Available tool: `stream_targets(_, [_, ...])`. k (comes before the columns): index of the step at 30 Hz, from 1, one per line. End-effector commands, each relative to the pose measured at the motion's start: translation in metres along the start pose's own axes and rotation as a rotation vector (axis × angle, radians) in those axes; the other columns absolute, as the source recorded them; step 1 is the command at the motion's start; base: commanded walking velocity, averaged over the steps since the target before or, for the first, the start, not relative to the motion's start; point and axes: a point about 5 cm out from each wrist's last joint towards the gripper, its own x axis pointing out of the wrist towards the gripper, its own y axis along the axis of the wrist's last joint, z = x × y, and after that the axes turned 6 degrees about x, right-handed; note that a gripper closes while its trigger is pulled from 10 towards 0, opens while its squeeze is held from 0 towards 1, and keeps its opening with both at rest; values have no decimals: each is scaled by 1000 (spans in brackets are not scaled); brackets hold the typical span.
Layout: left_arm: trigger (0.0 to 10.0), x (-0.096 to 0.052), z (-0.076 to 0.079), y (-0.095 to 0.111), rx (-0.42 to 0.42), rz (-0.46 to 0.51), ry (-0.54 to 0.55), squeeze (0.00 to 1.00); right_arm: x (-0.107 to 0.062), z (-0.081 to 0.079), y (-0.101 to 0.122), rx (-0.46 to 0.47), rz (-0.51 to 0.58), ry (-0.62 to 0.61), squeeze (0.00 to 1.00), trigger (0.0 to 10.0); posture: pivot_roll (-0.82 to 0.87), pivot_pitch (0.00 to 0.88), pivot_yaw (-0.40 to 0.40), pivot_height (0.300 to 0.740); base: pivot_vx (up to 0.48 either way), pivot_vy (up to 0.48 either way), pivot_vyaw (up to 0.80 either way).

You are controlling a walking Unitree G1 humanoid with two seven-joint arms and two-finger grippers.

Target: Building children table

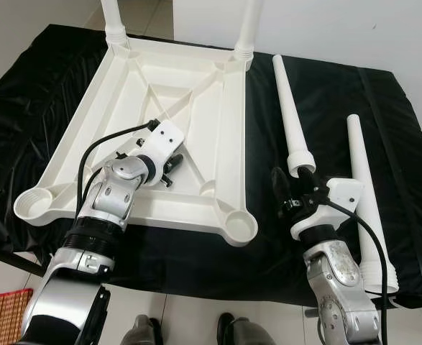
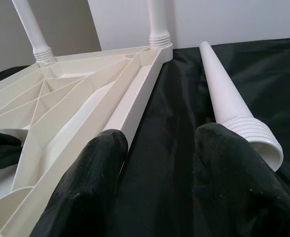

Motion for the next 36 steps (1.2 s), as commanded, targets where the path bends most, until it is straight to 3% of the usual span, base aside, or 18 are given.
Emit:
stream_targets(1, [10000, -2, -4, 10, 19, 53, 50, 0, -2, 2, -2, -2, -11, -12, 0, 10000, 3, 191, -35, 740, 0, 0, 0])
stream_targets(10, [10000, -22, 25, 28, -17, 229, -221, 0, -1, 8, -1, -15, -15, -24, 0, 10000, 2, 195, -35, 740, 0, 0, 0])
stream_targets(14, [10000, -44, 40, 41, -32, 376, -383, 0, 5, 10, 0, -21, -8, -15, 0, 10000, 17, 194, -49, 740, 0, 0, 0])
stream_targets(22, [10000, -46, 33, 48, -102, 433, -297, 0, 18, 20, 5, -76, 2, -42, 0, 10000, 23, 193, -55, 740, 0, 0, 0])
stream_targets(24, [10000, -44, 23, 52, -189, 456, -151, 0, 33, 37, 11, -135, 21, -119, 0, 10000, 35, 189, -75, 740, 0, 0, 0])
stream_targets(27, [10000, -44, 23, 52, -189, 456, -151, 0, 33, 37, 11, -135, 21, -119, 0, 10000, 35, 189, -75, 740, 0, 0, 0])
stream_targets(31, [10000, -44, 15, 51, -283, 469, -32, 0, 43, 43, 14, -149, 30, -154, 0, 10000, 38, 187, -82, 740, 0, 0, 0])
stream_targets(36, [10000, -43, 11, 49, -339, 470, 42, 0, 49, 41, 14, -159, 44, -145, 0, 10000, 61, 187, -81, 740, 0, 0, 0])
